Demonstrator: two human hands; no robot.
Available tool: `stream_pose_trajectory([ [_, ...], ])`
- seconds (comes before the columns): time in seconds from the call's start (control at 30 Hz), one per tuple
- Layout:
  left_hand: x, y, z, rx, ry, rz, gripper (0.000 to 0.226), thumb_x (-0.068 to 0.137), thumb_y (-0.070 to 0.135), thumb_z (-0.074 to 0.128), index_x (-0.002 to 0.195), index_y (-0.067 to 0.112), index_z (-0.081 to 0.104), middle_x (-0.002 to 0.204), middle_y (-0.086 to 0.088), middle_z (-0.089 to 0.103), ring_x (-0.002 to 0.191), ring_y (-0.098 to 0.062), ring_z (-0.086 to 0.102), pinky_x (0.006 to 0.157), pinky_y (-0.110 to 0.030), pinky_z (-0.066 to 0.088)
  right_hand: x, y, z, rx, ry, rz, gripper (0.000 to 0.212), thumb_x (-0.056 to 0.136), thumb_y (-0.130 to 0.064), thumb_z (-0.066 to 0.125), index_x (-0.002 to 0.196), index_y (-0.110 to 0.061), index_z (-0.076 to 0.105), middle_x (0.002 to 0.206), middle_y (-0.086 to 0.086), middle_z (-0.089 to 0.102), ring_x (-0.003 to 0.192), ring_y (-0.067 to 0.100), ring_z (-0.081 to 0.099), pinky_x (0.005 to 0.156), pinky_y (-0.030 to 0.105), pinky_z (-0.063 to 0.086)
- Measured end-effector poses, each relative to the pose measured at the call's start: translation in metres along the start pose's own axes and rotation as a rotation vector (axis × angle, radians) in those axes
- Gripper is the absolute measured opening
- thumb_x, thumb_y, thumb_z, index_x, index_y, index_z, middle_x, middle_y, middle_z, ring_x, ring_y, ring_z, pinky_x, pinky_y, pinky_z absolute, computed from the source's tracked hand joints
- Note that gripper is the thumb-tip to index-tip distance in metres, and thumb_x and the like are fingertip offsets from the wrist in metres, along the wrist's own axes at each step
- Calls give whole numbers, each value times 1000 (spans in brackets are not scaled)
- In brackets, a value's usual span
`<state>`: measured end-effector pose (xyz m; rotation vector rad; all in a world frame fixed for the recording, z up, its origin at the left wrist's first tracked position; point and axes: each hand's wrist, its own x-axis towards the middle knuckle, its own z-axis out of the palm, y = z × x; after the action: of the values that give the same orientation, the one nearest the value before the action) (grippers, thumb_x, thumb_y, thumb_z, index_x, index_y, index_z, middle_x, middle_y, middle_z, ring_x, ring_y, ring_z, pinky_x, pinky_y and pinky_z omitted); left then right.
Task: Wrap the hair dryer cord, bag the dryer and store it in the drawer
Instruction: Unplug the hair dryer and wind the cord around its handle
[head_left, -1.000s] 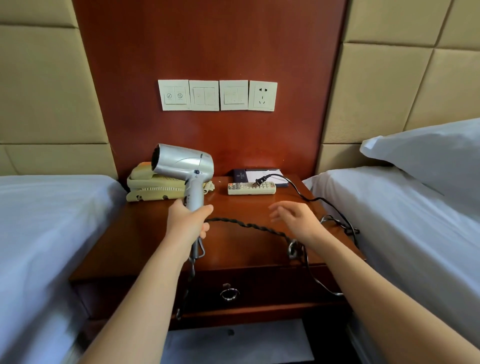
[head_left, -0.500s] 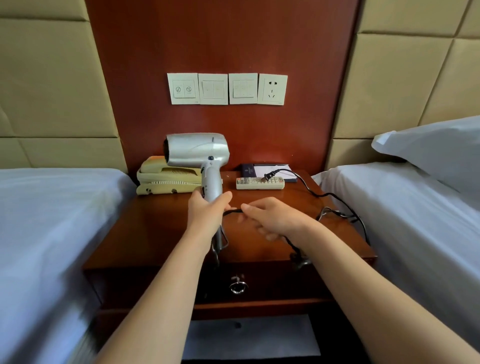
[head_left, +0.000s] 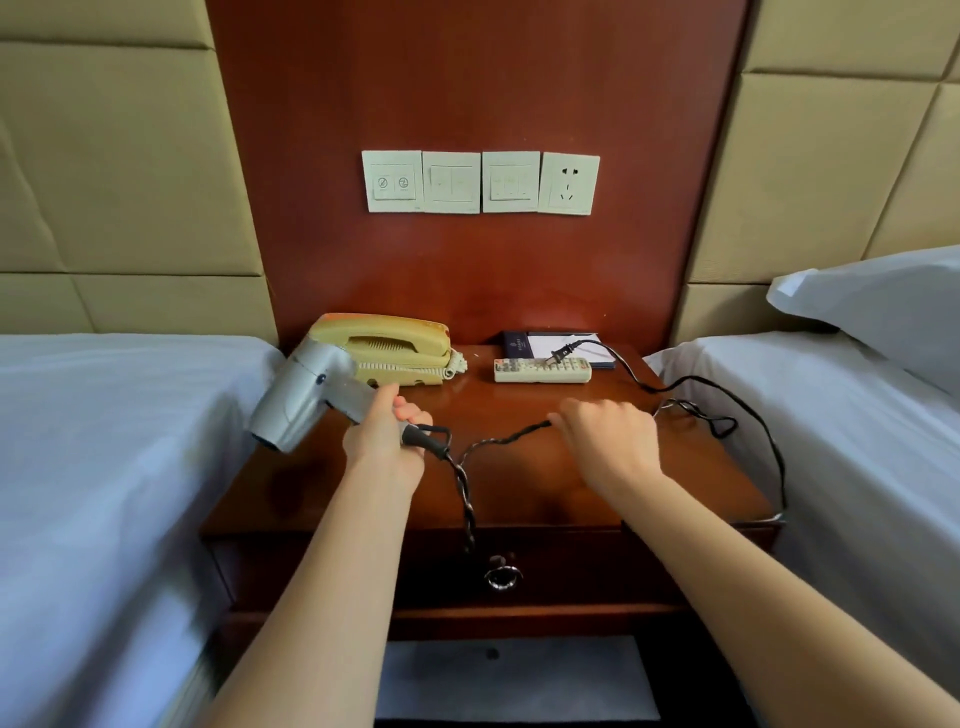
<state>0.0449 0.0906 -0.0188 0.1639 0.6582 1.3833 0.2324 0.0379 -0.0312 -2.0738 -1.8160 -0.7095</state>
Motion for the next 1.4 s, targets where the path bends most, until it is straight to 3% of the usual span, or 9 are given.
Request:
stream_pose_trajectory([
  [0.07,1,-2,1,-54,-26,-30,31,93,6,55,66,12,41,45,4,41,27,-3,33,31,-13,30,-6,-14,8,-86,14,-173,32,43,-21,90,66,-15,68,60,2,64,59,26,63,50,27,44],
  [0.1,0,-4,3,-64,-33,-31,31,92,7,55,65,12,40,45,4,41,27,-3,33,31,-13,30,-8,-19,9,-89,-2,-240,44,34,-17,89,75,-15,72,67,3,66,65,25,64,56,29,49],
  [0.17,-2,-6,9,-51,-40,-4,32,92,7,56,65,12,39,47,3,41,27,-3,33,31,-13,29,-13,-28,10,-91,-46,-361,71,46,-16,85,114,-11,66,103,8,68,98,27,64,86,36,51],
  [0.23,-4,-9,14,-25,-56,37,30,92,7,57,67,10,41,55,2,41,29,-3,34,32,-13,28,-16,-37,7,66,-140,-478,77,72,-6,66,143,-11,35,144,11,44,135,26,38,114,36,24],
  [0.3,-5,-10,17,4,-87,64,27,92,9,58,69,10,43,59,2,41,30,-3,34,33,-15,28,-17,-42,1,513,-334,-431,73,79,4,47,147,-16,26,152,6,33,142,20,25,117,30,13],
  [0.43,-4,-11,18,27,-124,70,26,92,12,59,70,10,44,59,3,40,32,-3,34,34,-15,29,-16,-42,-11,1169,-416,-275,41,82,11,44,114,-11,58,109,-5,63,105,-3,56,98,16,40],
  [0.53,-4,-12,16,61,-134,60,25,92,14,59,72,11,46,60,4,40,32,-2,34,33,-15,28,-16,-43,-26,1300,-463,-151,29,98,-4,36,92,-9,64,78,-17,60,71,-8,51,74,8,38],
  [0.87,12,1,4,406,-52,216,14,90,10,62,89,8,48,64,-3,43,31,-4,35,34,-15,30,-11,-16,-19,854,-423,-305,38,96,-29,47,59,-26,40,58,-10,36,53,3,34,53,18,29],
  [1.4,11,25,-6,1173,-111,512,29,85,15,64,107,8,47,77,-11,52,45,-18,44,41,-26,39,-9,41,-34,537,-275,-114,54,94,-43,44,52,-17,23,50,-1,31,53,19,32,57,33,28],
])
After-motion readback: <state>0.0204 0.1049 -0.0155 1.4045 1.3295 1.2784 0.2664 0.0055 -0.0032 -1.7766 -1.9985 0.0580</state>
